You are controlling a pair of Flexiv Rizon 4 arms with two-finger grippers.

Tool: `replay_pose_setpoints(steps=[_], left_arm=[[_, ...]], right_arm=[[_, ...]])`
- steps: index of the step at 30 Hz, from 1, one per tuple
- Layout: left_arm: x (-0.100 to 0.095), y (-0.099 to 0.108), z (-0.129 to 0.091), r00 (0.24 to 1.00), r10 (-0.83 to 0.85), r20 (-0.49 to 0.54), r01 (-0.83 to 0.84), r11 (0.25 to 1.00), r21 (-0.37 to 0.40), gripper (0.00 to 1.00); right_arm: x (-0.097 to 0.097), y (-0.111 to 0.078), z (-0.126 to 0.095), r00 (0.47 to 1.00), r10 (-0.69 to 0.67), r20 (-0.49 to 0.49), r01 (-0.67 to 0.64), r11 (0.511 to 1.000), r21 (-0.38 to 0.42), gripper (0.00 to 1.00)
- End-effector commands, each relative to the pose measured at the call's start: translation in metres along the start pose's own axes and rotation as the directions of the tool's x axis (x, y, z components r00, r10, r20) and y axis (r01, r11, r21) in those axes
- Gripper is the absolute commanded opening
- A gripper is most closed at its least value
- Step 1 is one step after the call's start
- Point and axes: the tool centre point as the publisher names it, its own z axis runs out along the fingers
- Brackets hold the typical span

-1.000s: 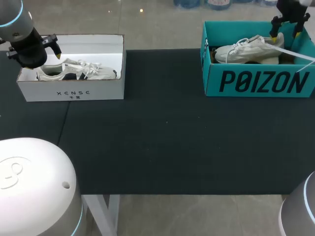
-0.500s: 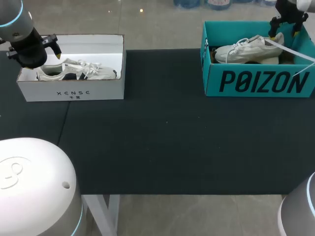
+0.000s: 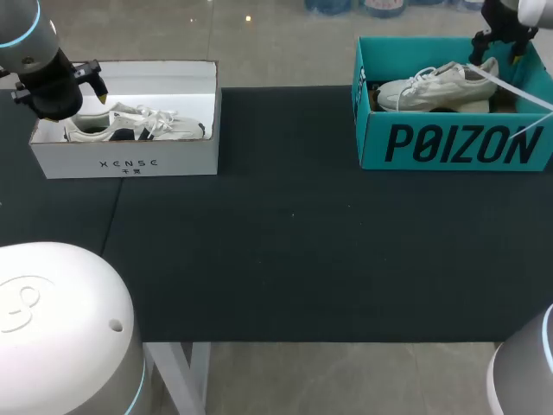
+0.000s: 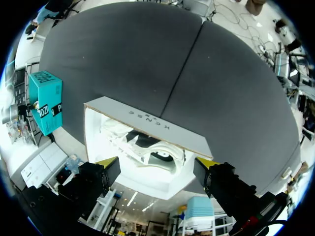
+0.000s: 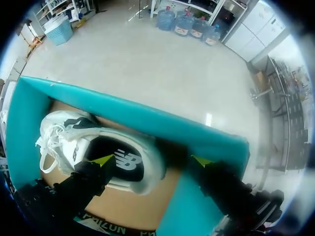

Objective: Take the shoe out of the shoebox, open the shoe tongue, remove and reinsert the insole, then place the shoe into the shoebox

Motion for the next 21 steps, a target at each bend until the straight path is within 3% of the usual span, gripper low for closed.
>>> replay_pose_setpoints(steps=[1,2,4,6,12,15,19,21], left_arm=[[0.0004,0.0,-0.0004,1.0,0.001,0.0,-0.001,1.0,0.0,1.0],[0.0004,0.0,-0.0004,1.0,0.001,0.0,-0.001,1.0,0.0,1.0],[0.0004,0.0,-0.0004,1.0,0.001,0.0,-0.001,1.0,0.0,1.0],[0.0004,0.0,-0.0004,1.0,0.001,0.0,-0.001,1.0,0.0,1.0],[0.0004,0.0,-0.0004,1.0,0.001,0.0,-0.001,1.0,0.0,1.0],[0.0004,0.0,-0.0004,1.0,0.001,0.0,-0.001,1.0,0.0,1.0],[0.0004,0.0,-0.0004,1.0,0.001,0.0,-0.001,1.0,0.0,1.0],[0.0004,0.0,-0.0004,1.0,0.001,0.0,-0.001,1.0,0.0,1.0]], right_arm=[[-0.0071,0.0136,0.0088,1.0,0.003,-0.007,-0.002,0.963,0.27,0.8],[-0.008,0.0132,0.0079,1.0,0.005,-0.005,-0.003,0.963,0.271,0.53],[-0.0069,0.0108,0.0046,1.0,0.004,0.001,-0.004,0.961,0.276,0.41],[-0.0094,0.0117,0.0071,1.0,0.004,0.005,-0.005,0.96,0.279,0.19],[-0.0095,0.0079,0.0041,1.0,0.004,0.009,-0.006,0.958,0.287,0.13],[-0.0099,0.0067,0.0032,1.0,0.001,0.015,-0.005,0.956,0.292,0.15],[-0.0097,0.0063,0.0019,1.0,-0.003,0.02,-0.003,0.955,0.297,0.09],[-0.0093,0.0059,0.0012,1.0,-0.004,0.023,-0.003,0.954,0.3,0.16]])
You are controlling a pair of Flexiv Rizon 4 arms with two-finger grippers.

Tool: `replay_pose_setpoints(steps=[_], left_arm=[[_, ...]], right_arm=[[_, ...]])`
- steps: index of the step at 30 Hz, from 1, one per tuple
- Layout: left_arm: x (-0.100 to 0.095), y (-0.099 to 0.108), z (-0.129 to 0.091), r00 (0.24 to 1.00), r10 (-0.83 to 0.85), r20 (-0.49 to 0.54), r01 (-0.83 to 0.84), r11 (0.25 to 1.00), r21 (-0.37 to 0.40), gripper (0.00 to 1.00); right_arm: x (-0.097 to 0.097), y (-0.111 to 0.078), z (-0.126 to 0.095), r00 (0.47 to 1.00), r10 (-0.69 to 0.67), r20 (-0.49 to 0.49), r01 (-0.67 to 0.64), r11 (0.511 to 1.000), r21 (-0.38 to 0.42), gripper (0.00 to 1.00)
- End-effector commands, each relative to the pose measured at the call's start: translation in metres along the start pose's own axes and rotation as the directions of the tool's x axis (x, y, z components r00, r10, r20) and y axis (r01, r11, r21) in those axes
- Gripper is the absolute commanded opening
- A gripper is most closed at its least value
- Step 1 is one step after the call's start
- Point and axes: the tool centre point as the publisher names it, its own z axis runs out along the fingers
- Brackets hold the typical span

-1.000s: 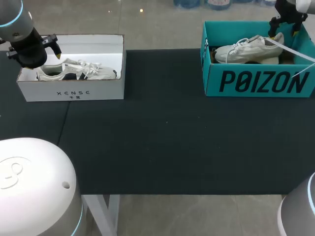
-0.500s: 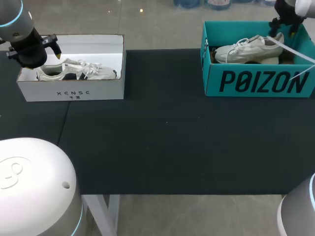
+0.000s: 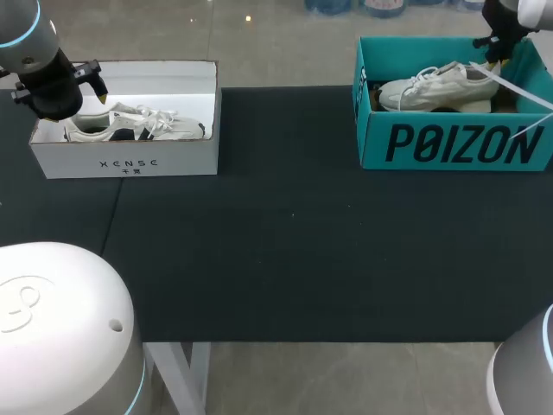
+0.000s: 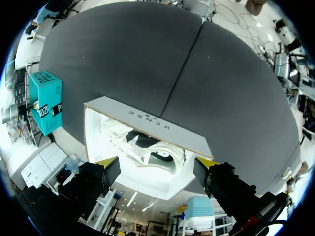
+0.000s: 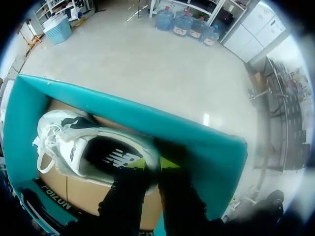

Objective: Take the shoe out of the shoebox, open the shoe tongue, remove and reinsert the insole, then place the shoe into the shoebox

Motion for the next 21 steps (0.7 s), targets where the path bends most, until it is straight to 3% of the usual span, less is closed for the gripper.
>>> replay_pose_setpoints(steps=[1,7,15,17,18,19,21], left_arm=[[0.0004,0.0,-0.0004,1.0,0.001,0.0,-0.001,1.0,0.0,1.0],[0.0004,0.0,-0.0004,1.0,0.001,0.0,-0.001,1.0,0.0,1.0],[0.0004,0.0,-0.0004,1.0,0.001,0.0,-0.001,1.0,0.0,1.0],[0.0004,0.0,-0.0004,1.0,0.001,0.0,-0.001,1.0,0.0,1.0],[0.0004,0.0,-0.0004,1.0,0.001,0.0,-0.001,1.0,0.0,1.0],[0.0004,0.0,-0.0004,1.0,0.001,0.0,-0.001,1.0,0.0,1.0],[0.0004,0.0,-0.0004,1.0,0.001,0.0,-0.001,1.0,0.0,1.0]], right_arm=[[-0.0028,0.008,0.0004,1.0,0.0,-0.001,0.0,0.955,0.295,0.25],[-0.0017,0.0067,0.0005,1.0,-0.004,0.002,0.003,0.953,0.304,0.48],[0.0015,0.0041,0.0062,1.0,-0.012,0.0,0.011,0.946,0.325,0.42],[0.0019,0.0038,0.0073,1.0,-0.013,-0.005,0.014,0.944,0.33,0.35],[0.0019,0.0037,0.0075,1.0,-0.014,-0.006,0.015,0.943,0.332,0.12],[0.0019,0.0037,0.0077,1.0,-0.014,-0.007,0.015,0.943,0.333,0.0],[0.0019,0.0037,0.0077,1.0,-0.014,-0.007,0.015,0.943,0.332,0.0]])
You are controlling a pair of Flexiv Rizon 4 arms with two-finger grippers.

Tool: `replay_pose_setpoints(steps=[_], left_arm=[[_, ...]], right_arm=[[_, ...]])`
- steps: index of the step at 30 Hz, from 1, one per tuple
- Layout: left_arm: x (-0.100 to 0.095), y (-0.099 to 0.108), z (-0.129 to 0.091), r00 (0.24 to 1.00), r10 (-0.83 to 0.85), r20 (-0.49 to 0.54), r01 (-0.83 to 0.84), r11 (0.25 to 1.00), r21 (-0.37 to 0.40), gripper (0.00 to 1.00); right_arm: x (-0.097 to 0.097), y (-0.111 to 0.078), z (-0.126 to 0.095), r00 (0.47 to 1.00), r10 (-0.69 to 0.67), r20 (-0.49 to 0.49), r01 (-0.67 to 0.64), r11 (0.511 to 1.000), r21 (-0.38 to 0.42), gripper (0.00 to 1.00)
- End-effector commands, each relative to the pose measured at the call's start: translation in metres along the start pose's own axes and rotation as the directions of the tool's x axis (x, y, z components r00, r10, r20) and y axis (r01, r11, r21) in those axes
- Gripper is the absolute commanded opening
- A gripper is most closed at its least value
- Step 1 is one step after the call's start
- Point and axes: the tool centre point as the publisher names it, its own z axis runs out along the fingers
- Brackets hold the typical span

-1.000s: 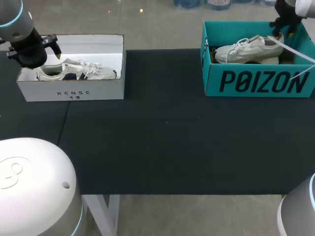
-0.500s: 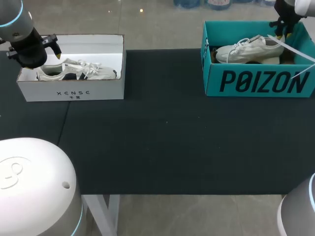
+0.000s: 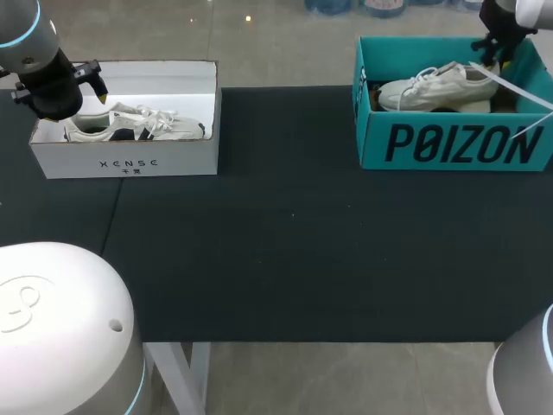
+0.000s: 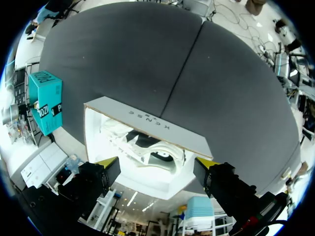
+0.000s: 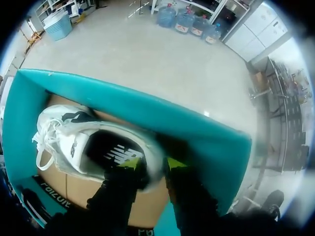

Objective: Take the shoe out of the shoebox, open the shoe tongue, remove and reinsert the insole, then place the shoe into the shoebox

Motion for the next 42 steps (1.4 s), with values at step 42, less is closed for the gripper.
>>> replay_pose_setpoints(steps=[42], left_arm=[[0.0,0.0,0.0,1.0,0.001,0.0,-0.001,1.0,0.0,1.0]], right_arm=[[0.023,-0.076,-0.241,0.999,0.03,0.013,-0.028,0.987,-0.156,0.0]])
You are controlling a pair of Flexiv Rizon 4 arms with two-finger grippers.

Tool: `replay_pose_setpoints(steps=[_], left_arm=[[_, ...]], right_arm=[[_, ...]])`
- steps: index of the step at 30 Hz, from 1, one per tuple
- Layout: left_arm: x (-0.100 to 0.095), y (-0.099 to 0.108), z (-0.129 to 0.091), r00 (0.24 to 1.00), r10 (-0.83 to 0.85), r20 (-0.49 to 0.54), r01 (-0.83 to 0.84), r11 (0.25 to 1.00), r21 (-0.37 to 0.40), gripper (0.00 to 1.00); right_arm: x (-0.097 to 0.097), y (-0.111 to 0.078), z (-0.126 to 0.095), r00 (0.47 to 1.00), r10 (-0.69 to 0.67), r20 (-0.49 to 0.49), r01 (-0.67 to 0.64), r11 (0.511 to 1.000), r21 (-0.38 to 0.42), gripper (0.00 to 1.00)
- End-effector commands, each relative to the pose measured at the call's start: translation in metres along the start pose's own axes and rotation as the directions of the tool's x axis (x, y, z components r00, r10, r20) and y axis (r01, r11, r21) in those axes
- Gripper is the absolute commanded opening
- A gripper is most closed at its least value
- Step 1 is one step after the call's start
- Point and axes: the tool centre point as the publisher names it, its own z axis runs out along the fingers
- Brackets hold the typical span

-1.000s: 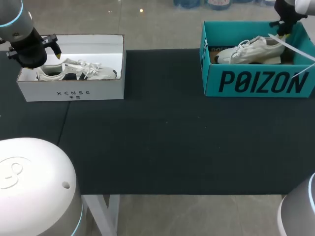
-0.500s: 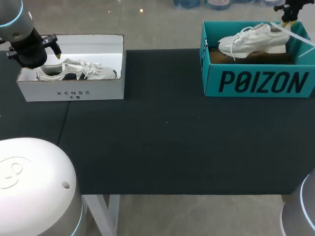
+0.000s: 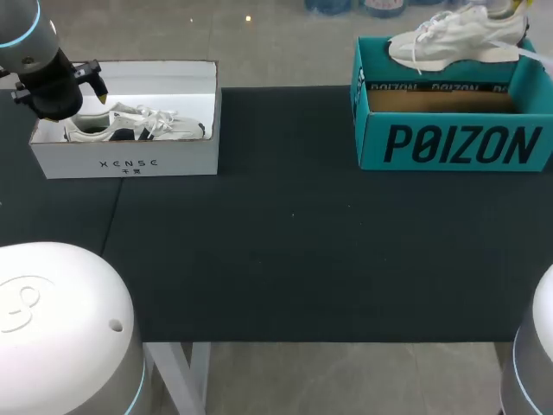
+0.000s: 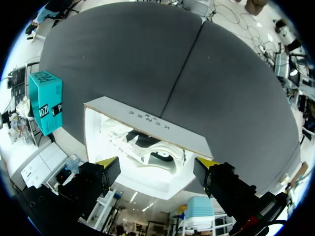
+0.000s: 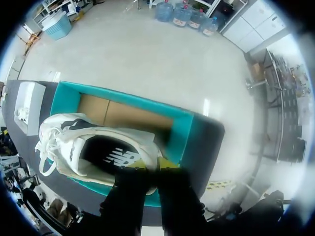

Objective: Take the shoe out of the shoebox, open the shoe tongue, remove and reinsert the insole, then place the shoe into the shoebox

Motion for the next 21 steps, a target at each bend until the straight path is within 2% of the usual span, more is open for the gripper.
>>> replay_pose_setpoints(steps=[1,9,16,21], left_arm=[[0.0,0.0,0.0,1.0,0.001,0.0,-0.001,1.0,0.0,1.0],[0.0,0.0,0.0,1.0,0.001,0.0,-0.001,1.0,0.0,1.0],[0.0,0.0,0.0,1.0,0.001,0.0,-0.001,1.0,0.0,1.0],[0.0,0.0,0.0,1.0,0.001,0.0,-0.001,1.0,0.0,1.0]], right_arm=[[0.024,-0.078,-0.043,0.999,-0.005,0.047,0.02,0.952,-0.304,0.0],[0.068,-0.14,-0.05,0.995,-0.011,0.103,0.053,0.91,-0.41,0.0],[0.101,-0.187,-0.044,0.995,0.027,0.092,0.022,0.867,-0.498,0.0],[0.121,-0.217,-0.037,0.997,0.05,0.061,-0.01,0.85,-0.527,0.0]])
